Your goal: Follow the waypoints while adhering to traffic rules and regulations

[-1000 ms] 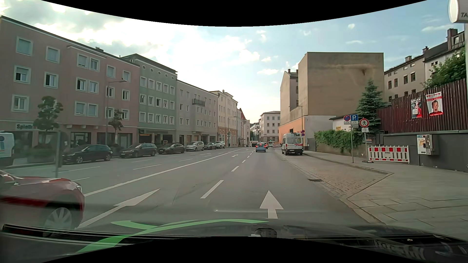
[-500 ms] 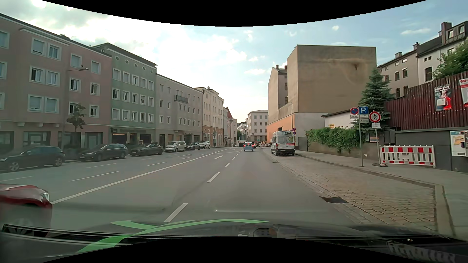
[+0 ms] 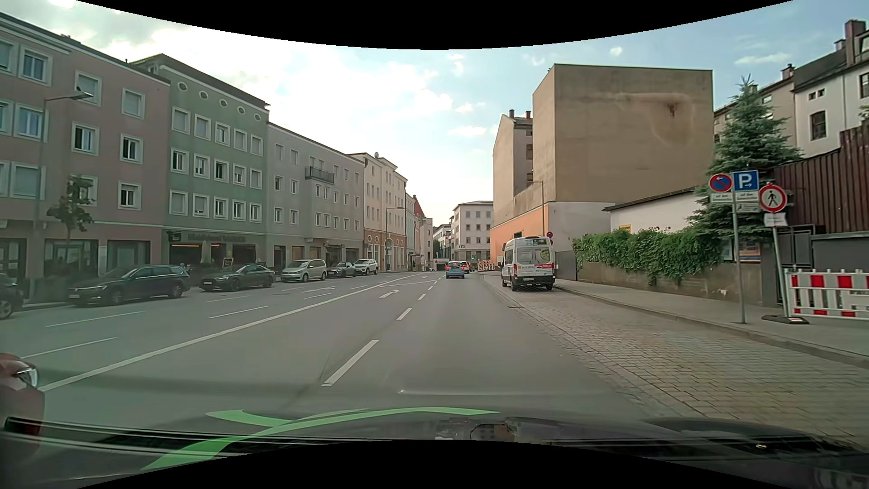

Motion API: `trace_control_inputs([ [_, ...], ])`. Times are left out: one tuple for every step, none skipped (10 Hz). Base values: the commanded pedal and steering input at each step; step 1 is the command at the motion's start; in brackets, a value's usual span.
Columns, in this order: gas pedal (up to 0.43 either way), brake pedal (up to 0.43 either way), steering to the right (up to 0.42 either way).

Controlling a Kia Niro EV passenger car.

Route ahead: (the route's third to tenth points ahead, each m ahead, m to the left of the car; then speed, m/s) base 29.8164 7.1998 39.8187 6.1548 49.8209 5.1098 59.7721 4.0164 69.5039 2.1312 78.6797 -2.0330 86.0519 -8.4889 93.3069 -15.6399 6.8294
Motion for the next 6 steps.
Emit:
trace_control_inputs([
  [0.138, 0.000, 0.002],
  [0.157, 0.000, -0.002],
  [0.157, 0.000, -0.006],
  [0.157, 0.000, -0.009],
  [0.110, 0.000, -0.009],
  [0.059, 0.000, -0.009],
])
